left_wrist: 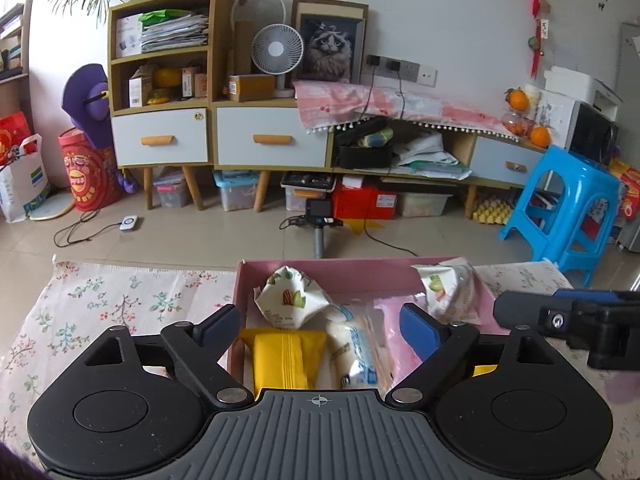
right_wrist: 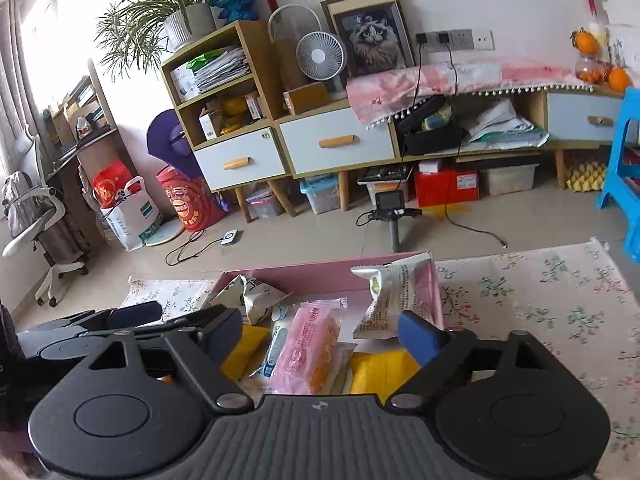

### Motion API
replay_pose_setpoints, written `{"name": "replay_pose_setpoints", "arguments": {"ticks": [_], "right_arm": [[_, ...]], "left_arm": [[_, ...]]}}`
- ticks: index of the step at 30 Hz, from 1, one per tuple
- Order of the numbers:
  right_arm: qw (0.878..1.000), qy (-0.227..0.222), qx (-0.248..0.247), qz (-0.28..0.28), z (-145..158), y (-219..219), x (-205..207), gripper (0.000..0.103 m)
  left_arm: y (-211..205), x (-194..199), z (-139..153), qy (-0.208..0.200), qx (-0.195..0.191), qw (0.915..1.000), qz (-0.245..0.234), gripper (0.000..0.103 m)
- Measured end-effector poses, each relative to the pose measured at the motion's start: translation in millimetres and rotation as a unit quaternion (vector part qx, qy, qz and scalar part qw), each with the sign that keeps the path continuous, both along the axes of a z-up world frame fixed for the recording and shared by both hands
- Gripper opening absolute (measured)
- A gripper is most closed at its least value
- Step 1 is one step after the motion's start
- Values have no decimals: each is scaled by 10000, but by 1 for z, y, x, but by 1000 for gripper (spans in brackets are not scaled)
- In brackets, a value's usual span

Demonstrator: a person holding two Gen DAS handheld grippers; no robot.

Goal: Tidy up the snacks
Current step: 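Move both open tools back from the tray box to the snacks on the table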

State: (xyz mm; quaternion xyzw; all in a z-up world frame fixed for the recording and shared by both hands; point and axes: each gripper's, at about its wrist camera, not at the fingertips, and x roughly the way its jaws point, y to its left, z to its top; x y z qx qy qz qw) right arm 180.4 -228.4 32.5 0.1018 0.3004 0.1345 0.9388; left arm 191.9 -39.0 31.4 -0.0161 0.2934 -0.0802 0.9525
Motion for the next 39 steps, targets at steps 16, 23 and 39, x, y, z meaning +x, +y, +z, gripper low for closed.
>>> {"name": "replay_pose_setpoints", "arguments": {"ticks": [16,23,39], "right_arm": [[9986,-136,-491,-116,27,5,-57,89],[9979,-202,-602,-86,27,14,-86,91],[9971,-325,-689,51,-4,28,-129,94]], "left_arm": [[16,-73,15,56,-28,9993,-378,96],[20,-103,11,139,135,9985,-513,96],[46,-148,-21,271,148,9973,-666,96]]}}
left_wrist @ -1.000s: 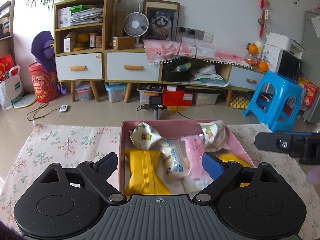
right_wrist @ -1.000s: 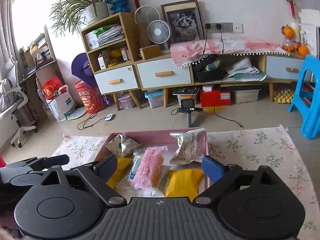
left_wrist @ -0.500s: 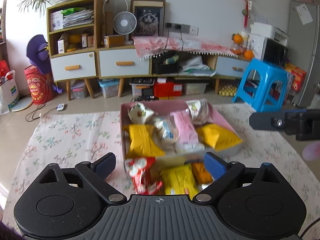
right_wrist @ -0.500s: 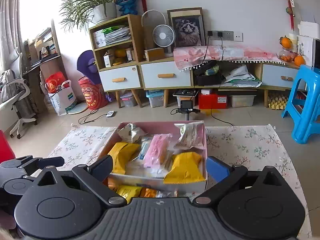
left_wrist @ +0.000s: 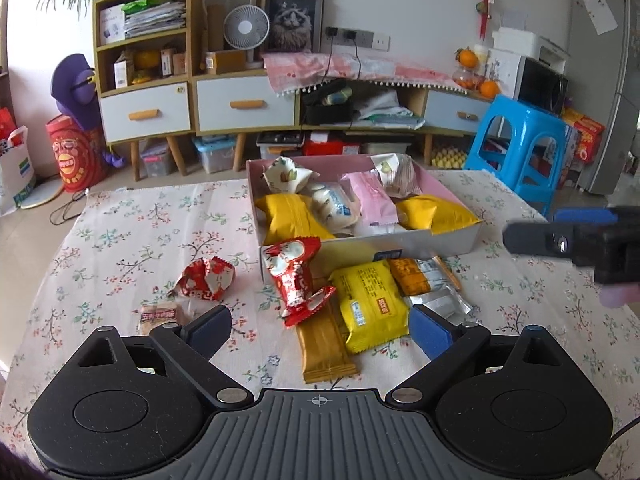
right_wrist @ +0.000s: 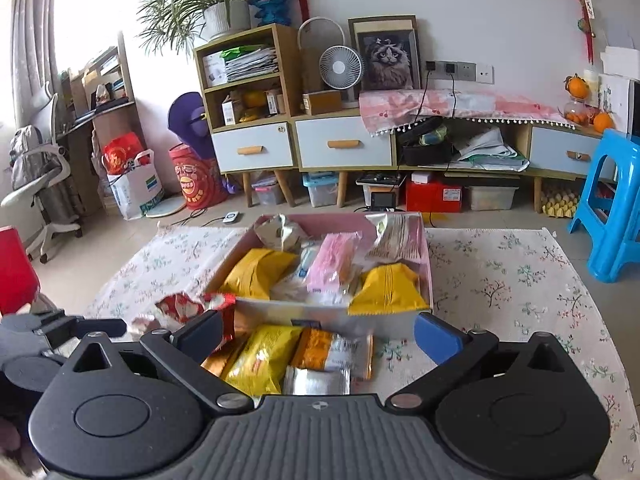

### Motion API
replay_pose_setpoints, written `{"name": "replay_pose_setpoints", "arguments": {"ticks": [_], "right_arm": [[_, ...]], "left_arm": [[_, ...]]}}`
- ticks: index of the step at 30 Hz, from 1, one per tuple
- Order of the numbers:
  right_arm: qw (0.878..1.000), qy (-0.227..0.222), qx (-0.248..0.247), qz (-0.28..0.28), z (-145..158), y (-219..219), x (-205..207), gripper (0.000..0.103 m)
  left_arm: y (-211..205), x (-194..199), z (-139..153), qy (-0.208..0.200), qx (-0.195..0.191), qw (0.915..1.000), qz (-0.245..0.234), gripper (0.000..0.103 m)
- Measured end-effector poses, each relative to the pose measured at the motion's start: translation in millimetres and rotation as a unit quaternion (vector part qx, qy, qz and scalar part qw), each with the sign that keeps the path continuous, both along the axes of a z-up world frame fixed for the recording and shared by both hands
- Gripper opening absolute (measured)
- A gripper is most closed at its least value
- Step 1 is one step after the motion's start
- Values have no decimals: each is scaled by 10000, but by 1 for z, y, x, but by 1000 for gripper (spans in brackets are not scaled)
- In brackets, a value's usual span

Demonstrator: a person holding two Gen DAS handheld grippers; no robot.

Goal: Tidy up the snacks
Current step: 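Move both open tools back from the tray box to the snacks on the table, then grasp the long orange-yellow bar with the left tool while the right tool grasps the silver foil pack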

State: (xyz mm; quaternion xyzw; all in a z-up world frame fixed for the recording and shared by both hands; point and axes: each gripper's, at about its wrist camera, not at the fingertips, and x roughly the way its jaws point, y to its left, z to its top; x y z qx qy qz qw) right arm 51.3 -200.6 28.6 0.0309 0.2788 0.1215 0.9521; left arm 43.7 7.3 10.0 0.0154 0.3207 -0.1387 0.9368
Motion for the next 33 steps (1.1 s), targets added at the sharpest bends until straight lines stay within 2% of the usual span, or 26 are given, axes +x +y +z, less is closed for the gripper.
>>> {"name": "replay_pose_setpoints", "arguments": {"ticks": [6,10,20,23,25,28,33], "right_arm": [[9985,-87,-512,151,-22,2,-16,94],[9970,32,-734,242,-35,2,-20,94],[9888,211,-1369,560,-59,20,-15,94],[9869,263,-1466,615,-65,24,-10,93],[9860,314,-1510,631,-68,25,-5,92],[9861,401,-1500,599,-72,25,3,87],[9875,538,-1388,518,-76,23,20,74]], "left_arm": [[21,-7,-15,-136,-166,9997,105,96],[29,-8,-28,-96,-200,9997,34,96],[21,2,-53,221,-114,9996,-152,93],[17,11,-56,280,-132,9994,-122,87],[14,17,-59,379,-195,9990,-113,72],[9,28,-63,482,-217,9985,-130,55],[1,40,-62,443,-231,9985,-226,44]]}}
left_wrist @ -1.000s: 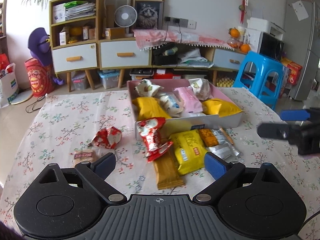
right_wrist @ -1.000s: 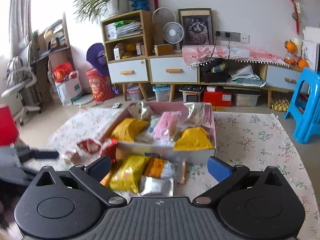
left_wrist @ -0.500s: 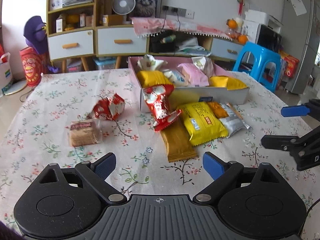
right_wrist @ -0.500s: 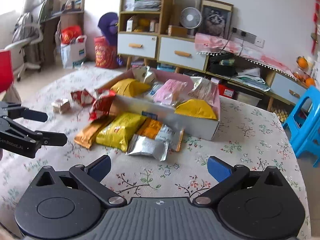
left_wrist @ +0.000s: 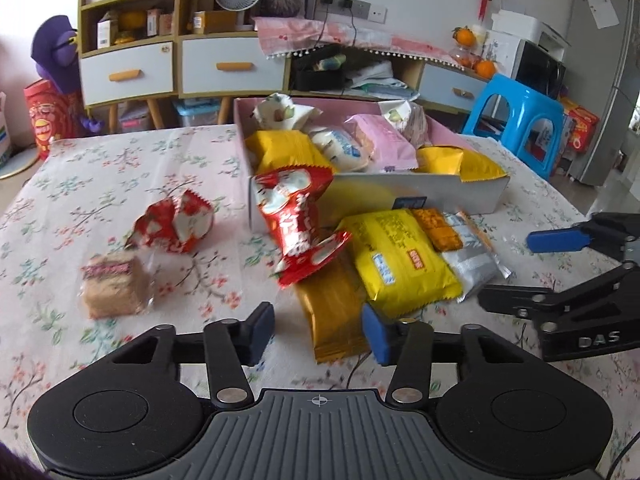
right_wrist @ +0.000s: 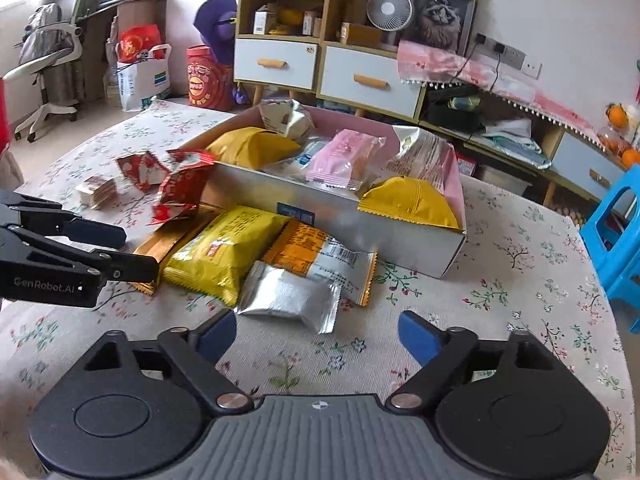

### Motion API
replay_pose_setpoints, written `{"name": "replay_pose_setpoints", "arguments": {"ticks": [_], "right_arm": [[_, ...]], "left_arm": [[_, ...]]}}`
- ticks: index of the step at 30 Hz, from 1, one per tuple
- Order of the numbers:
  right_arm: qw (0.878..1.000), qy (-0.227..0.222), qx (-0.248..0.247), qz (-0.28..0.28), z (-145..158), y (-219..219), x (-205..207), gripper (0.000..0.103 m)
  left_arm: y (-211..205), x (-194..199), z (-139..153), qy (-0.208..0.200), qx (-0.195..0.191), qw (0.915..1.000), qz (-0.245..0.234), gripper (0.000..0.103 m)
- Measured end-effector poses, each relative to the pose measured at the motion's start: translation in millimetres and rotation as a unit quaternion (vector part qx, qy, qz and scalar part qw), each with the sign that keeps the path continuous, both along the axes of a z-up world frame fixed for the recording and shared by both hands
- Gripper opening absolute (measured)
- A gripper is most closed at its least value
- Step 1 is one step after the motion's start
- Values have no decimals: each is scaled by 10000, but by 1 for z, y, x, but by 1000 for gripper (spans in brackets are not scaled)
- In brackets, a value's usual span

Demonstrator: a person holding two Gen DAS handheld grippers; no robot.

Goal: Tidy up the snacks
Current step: 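Grasp the long orange-yellow bar with the left tool while the right tool grasps the silver foil pack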

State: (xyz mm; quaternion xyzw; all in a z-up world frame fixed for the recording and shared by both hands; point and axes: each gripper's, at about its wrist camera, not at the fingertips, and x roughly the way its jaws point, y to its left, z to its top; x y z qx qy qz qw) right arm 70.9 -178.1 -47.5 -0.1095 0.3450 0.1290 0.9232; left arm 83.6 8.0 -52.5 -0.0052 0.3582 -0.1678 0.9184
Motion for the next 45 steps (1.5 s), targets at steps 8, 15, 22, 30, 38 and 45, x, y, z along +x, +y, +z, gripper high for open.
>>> {"name": "replay_pose_setpoints", "arguments": {"ticks": [8,15,22,30,38,45], "right_arm": [[9994,224,256,-16,-9,0,20,60],[9988,214,411,149,-6,8,17,31],[9981,228,551,159,0,-2,12,16],[9965,508,637,209,-3,-18,3,0],[9958,530,555,491,4,-10,-11,41],[9975,331,401,487,4,4,3,44]], "left_arm": [[-9,7,0,27,80,9999,-91,44],[-10,4,1,79,157,9995,-267,26],[-2,-3,5,220,181,9984,-484,24],[8,-17,12,477,401,9942,-876,24],[3,-26,12,365,504,9926,-1043,40],[-15,-16,6,275,633,9951,-711,50]]}}
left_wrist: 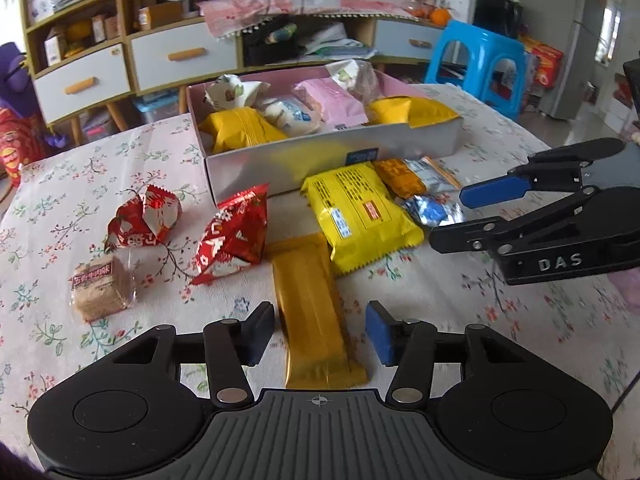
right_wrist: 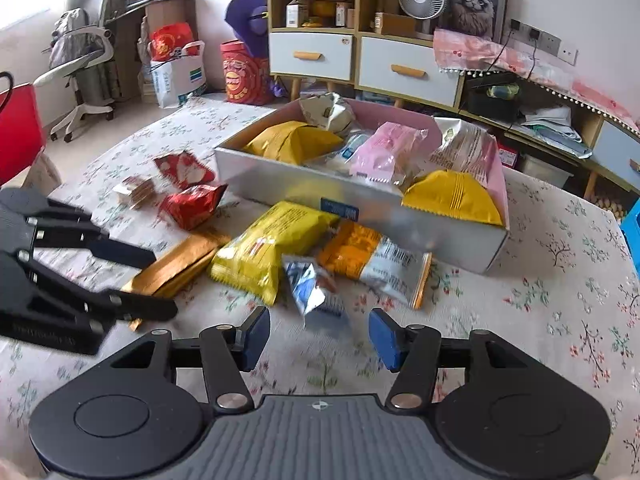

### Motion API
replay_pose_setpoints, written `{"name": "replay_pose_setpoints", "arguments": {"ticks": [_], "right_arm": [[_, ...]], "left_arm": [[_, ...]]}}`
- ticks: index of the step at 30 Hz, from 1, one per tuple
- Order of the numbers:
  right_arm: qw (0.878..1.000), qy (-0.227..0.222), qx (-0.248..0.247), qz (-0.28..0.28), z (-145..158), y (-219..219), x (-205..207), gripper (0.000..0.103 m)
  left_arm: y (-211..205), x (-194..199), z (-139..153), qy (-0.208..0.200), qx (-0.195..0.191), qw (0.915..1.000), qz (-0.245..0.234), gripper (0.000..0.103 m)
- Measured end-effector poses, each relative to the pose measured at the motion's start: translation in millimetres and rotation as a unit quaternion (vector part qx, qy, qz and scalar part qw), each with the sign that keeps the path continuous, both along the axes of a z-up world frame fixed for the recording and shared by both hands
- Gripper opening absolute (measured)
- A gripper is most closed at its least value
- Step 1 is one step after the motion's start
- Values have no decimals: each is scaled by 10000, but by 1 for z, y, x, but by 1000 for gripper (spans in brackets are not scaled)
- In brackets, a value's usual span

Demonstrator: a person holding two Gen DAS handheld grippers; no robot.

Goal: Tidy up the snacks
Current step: 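Grasp the long orange-yellow bar with the left tool while the right tool grasps the silver foil pack, then carry the orange-yellow bar and silver foil pack into the tray box and open both tools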

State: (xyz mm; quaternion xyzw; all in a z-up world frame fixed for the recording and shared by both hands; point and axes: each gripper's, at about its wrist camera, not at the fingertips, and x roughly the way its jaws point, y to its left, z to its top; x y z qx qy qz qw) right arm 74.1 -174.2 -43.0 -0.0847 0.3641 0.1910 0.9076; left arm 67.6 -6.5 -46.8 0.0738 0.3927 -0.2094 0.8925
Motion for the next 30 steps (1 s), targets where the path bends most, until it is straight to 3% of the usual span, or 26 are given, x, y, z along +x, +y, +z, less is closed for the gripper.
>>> {"name": "replay_pose_setpoints", "arguments": {"ticks": [3,8,16,30], "right_arm": [[9999,-12,-53,-112,-5,3,9,42],[9999,-3,69,-107,-9,2,13,14],[9997,-2,173,162,-3,2,2,11],[9963,-129,831,-154,33,-16,7,11]], "left_arm": [[-6,2,-1,-80,132,9998,82,49],[-6,2,0,-115,119,9995,255,31],[4,1,4,-29,-60,9992,406,28],[8,-7,35,-167,-426,9976,528,28]]}}
